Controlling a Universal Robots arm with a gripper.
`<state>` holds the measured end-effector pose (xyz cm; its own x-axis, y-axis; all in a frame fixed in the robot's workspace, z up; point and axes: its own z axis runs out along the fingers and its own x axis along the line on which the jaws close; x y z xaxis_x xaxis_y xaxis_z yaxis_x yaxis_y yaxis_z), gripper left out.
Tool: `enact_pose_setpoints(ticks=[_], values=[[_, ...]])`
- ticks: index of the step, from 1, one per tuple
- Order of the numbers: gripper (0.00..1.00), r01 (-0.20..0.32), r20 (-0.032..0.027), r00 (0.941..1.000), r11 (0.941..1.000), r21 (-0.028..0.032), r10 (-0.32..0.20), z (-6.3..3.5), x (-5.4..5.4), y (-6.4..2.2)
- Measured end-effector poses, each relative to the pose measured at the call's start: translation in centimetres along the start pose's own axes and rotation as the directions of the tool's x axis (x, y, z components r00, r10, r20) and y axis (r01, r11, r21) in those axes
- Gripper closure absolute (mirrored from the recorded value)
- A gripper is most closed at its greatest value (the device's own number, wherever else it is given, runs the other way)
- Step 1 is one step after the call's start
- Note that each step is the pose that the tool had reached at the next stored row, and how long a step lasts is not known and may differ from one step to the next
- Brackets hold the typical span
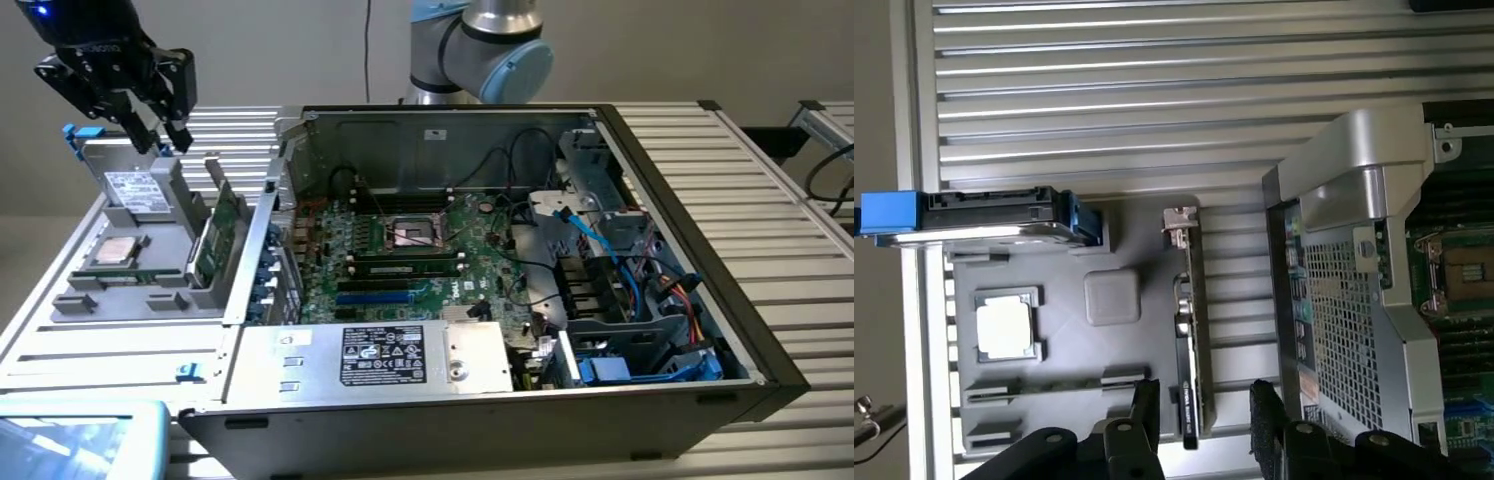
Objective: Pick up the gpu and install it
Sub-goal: 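Pick up the gpu and move the gpu toward the slot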
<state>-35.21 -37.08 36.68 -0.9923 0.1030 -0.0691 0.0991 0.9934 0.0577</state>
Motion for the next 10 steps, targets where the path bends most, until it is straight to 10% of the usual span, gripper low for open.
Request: enact_pose_setpoints(ticks=[10], values=[[0.51,-0.038,0.0021,0.9993,0.9993,0.0017,0.038,1.79,0.3,-0.33]])
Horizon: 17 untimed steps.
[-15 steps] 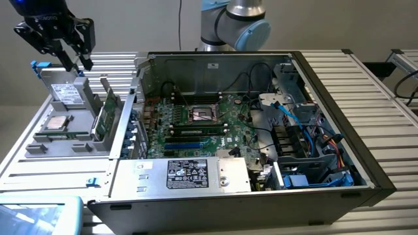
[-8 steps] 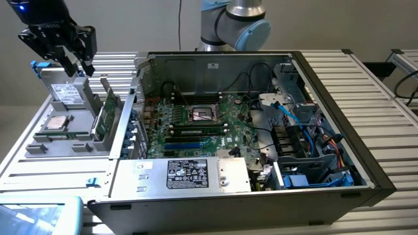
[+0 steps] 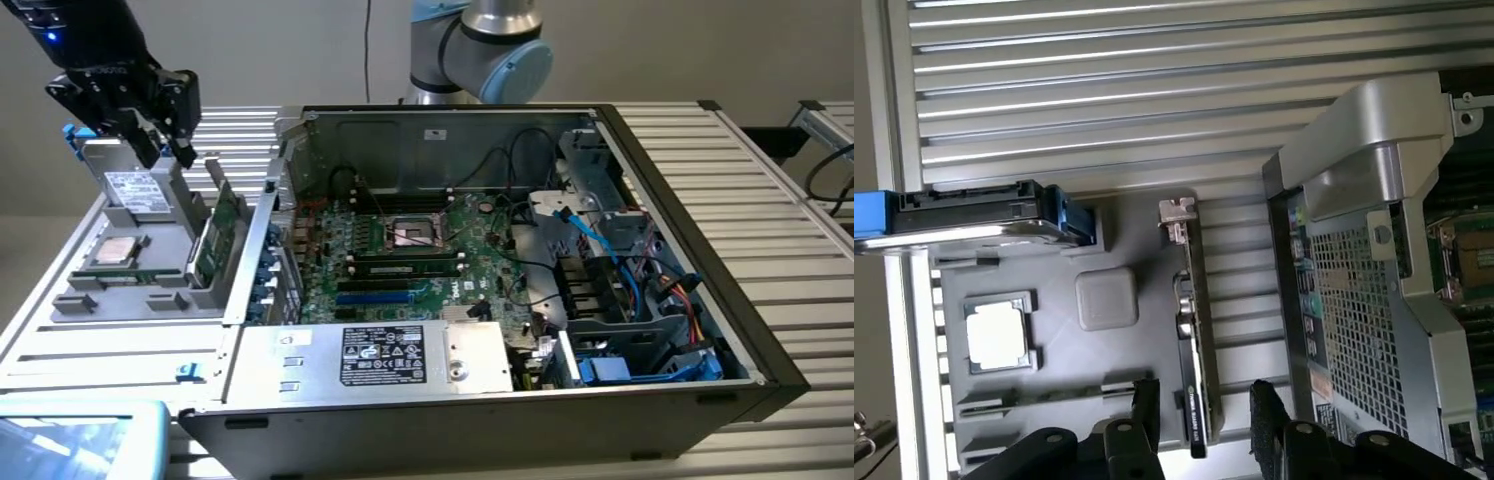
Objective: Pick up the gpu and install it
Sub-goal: 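Pick up the gpu and move the gpu toward the slot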
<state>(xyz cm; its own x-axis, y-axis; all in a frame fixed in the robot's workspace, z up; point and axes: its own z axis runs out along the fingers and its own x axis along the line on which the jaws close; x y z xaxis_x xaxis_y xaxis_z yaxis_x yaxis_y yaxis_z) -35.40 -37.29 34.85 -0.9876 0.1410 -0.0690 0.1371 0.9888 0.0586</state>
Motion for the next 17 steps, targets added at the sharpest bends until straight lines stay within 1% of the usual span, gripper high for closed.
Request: enact_pose_setpoints(ticks=[5,9,11,14,15,17], values=[[0.51,-0.001,0.0001,1.0000,1.0000,-0.0006,0.001,0.85,0.8,-0.33],[0.51,-0.001,-0.0004,1.0000,1.0000,-0.0038,0.001,1.54,1.0,-0.52],[0.51,-0.001,-0.0008,1.0000,1.0000,-0.0071,0.001,1.90,1.0,-0.54],[0.51,-0.001,-0.0023,1.0000,0.9998,-0.0178,0.001,2.33,1.1,-0.57],[0.51,0.002,-0.0026,1.0000,0.9998,-0.0198,-0.002,2.48,1.1,-0.58],[0.51,0.016,-0.0034,0.9999,0.9997,-0.0211,-0.016,2.83,1.1,-0.60]])
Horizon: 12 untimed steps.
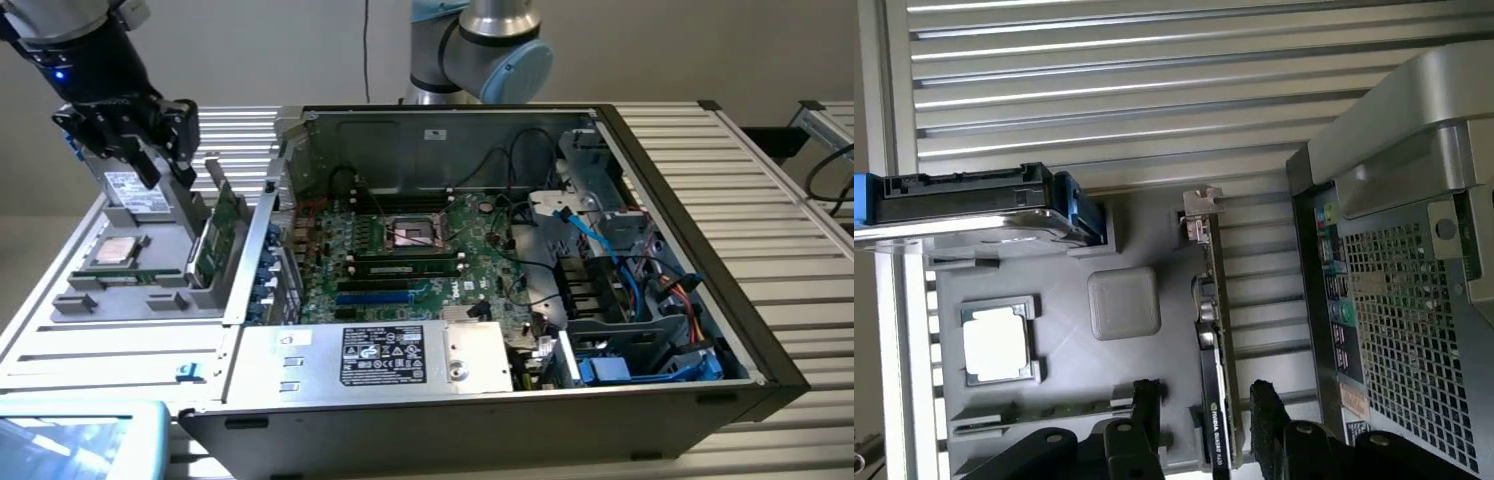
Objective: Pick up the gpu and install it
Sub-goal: 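Pick up the gpu and move the gpu toward the slot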
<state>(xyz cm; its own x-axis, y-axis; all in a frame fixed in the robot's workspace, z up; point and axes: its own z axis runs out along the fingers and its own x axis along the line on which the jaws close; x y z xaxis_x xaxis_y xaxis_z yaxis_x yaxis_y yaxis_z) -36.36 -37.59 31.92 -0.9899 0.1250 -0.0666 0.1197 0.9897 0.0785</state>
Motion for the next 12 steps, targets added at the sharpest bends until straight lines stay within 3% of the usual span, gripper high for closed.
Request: enact_pose_setpoints(ticks=[3,12], values=[[0.51,0.024,-0.0018,0.9997,0.9997,-0.0015,-0.024,0.54,0.0,-0.04],[0.51,0.025,0.0000,0.9997,0.9997,-0.0019,-0.025,2.11,0.0,-0.03]])
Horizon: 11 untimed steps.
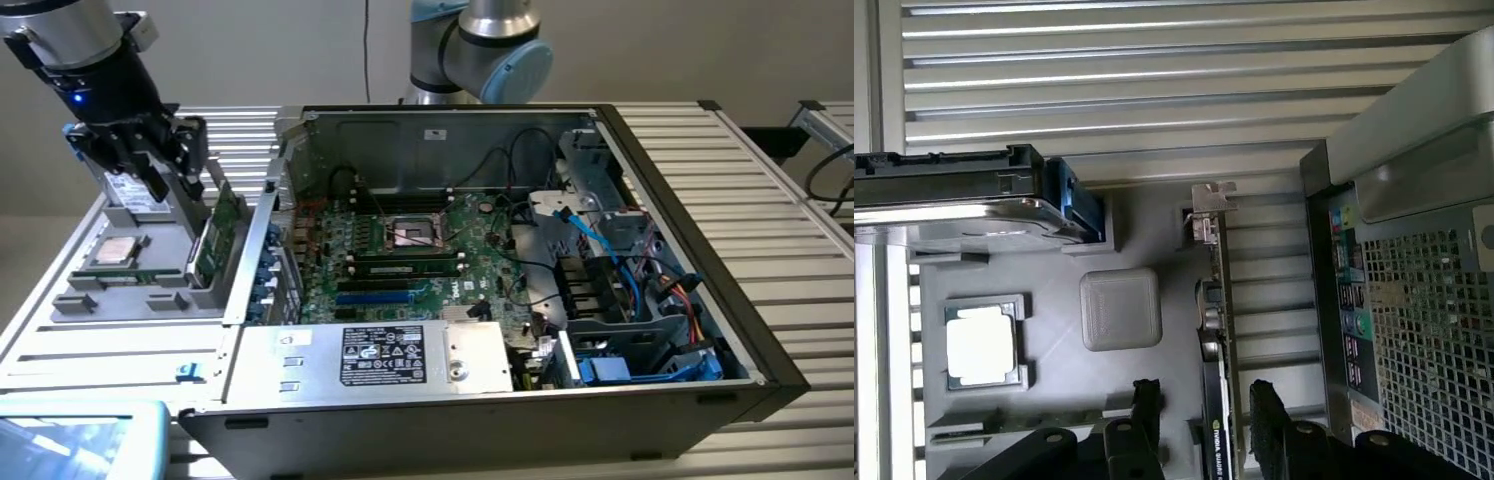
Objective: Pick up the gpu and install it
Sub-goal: 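Pick up the gpu and move the gpu toward the slot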
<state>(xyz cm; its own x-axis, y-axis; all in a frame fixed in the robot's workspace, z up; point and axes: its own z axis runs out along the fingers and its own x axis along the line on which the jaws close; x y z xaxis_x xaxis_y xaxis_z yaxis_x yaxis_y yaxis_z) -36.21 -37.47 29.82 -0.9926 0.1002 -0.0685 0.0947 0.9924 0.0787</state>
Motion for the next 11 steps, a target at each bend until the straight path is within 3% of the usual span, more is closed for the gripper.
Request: enact_pose_setpoints(ticks=[5,11], values=[[0.51,0.008,-0.0006,1.0000,1.0000,-0.0006,-0.008,0.93,-0.1,-0.10],[0.51,0.086,-0.0066,0.9963,0.9963,-0.0062,-0.086,2.01,-0.1,-0.18]])
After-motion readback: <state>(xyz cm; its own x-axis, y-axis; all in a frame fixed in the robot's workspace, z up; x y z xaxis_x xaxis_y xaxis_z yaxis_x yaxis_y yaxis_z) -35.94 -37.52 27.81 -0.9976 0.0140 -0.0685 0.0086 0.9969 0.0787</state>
